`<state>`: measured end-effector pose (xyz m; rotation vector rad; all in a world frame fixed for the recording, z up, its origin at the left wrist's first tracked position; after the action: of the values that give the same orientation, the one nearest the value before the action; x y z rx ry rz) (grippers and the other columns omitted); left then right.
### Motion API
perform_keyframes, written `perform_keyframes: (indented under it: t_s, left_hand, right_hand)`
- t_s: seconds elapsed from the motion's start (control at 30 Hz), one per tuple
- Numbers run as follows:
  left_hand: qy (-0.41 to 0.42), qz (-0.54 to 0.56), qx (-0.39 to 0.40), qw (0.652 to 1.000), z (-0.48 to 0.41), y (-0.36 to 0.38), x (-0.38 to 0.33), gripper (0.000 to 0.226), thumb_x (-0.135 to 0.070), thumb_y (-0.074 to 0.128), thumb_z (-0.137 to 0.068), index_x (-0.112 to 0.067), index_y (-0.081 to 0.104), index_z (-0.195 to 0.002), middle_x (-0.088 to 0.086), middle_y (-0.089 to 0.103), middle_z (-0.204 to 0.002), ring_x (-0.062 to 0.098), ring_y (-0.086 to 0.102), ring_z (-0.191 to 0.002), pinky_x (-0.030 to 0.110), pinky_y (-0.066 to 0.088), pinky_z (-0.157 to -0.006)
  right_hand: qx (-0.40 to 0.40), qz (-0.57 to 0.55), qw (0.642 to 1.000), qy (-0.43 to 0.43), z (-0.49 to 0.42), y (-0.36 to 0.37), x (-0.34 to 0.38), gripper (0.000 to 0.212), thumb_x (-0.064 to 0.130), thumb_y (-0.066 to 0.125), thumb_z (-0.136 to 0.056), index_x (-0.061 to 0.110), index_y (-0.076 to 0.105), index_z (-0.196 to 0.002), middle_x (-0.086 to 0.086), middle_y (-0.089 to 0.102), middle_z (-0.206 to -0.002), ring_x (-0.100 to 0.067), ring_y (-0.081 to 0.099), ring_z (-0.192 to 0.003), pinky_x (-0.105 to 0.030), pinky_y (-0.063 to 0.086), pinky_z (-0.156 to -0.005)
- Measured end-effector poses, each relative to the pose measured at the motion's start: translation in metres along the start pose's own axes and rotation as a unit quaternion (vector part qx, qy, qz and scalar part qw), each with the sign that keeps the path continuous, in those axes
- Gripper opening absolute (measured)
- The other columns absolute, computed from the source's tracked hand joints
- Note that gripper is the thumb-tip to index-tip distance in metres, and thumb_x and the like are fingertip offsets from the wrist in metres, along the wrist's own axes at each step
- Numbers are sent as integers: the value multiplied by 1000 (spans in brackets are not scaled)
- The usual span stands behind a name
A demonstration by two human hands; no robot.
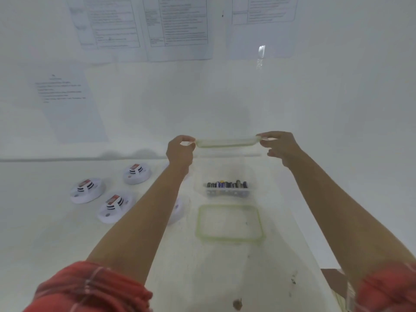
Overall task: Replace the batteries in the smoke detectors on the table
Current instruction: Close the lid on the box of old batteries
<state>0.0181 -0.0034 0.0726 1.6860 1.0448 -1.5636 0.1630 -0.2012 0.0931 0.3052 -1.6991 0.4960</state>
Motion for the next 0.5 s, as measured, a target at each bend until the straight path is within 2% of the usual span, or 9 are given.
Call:
perform_keyframes:
  t_s: [0.03,0.1,0.13,0.2,0.27,0.33,0.4,0.43,0.5]
  left_hand:
    - [-17,13,15,1000,-8,3,2,30,5,57,-85,-20,58,-70,8,56,-86,22,53,-61,29,47,-56]
    - [-55,51,41,996,-27,10,6,30,13,57,-83,-15,58,-73,11,56,-81,21,60,-64,32,54,-74]
    - [-84,80,46,992,-35,15,7,28,16,55,-83,-11,58,-76,12,56,-77,18,60,-62,29,54,-76]
    - [-143,128,37,981,-48,25,8,21,15,50,-86,-4,58,-83,11,54,-66,16,54,-62,22,51,-70]
    - [-178,162,22,970,-60,32,12,17,8,50,-89,-2,56,-76,9,54,-59,17,49,-62,22,48,-67]
    - [-189,165,18,968,-71,36,18,17,4,51,-89,-2,55,-74,11,54,-74,20,53,-68,25,49,-71]
    - [-191,155,20,969,-80,37,25,13,4,49,-91,-1,59,-98,14,56,-92,24,57,-88,29,50,-80]
    - [-196,161,22,967,-84,37,30,24,5,46,-93,2,57,-115,16,58,-98,26,58,-95,30,50,-84]
    - [-199,161,14,967,-93,40,38,36,10,47,-90,7,51,-126,17,62,-91,27,61,-84,32,50,-83]
  right_hand:
    - [-2,-2,1000,-10,-10,1,-4,27,-8,58,-84,1,65,-109,-3,59,-83,-8,49,-63,-17,43,-55]
    - [-11,-19,1000,-14,-32,4,-12,26,-10,58,-84,-1,64,-107,-9,60,-94,-10,59,-61,-20,55,-64]
    - [-7,-20,1000,-15,-43,6,-16,27,-13,57,-83,-2,64,-107,-10,61,-94,-10,61,-59,-25,56,-72]
    - [6,-5,1000,-2,-64,10,-24,31,-19,54,-81,-9,63,-108,-12,61,-91,-19,62,-68,-33,53,-86]
    - [18,-22,999,37,-82,15,-29,27,-17,49,-82,-9,63,-103,-12,58,-80,-24,56,-73,-27,54,-79]
    - [31,-65,993,89,-96,20,-33,14,-10,51,-84,-2,62,-82,-10,52,-70,-20,53,-65,-22,54,-66]
    - [29,-87,988,126,-107,23,-40,15,-3,57,-84,4,59,-71,-9,55,-68,-18,55,-62,-23,54,-63]
    - [24,-86,988,128,-112,24,-44,15,-3,60,-83,5,59,-70,-8,58,-65,-17,56,-59,-23,55,-59]
    - [0,-71,989,128,-120,27,-53,15,-10,64,-79,3,60,-72,-5,62,-52,-13,59,-49,-17,55,-49]
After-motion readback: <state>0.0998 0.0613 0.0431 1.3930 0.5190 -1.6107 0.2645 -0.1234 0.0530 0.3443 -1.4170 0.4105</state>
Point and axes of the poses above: each hand's wrist, its own z-axis away from the middle knuckle, its own y-axis out of the palm, x = y × z, the point moved 1 cm from there along -z, towards the middle knuckle
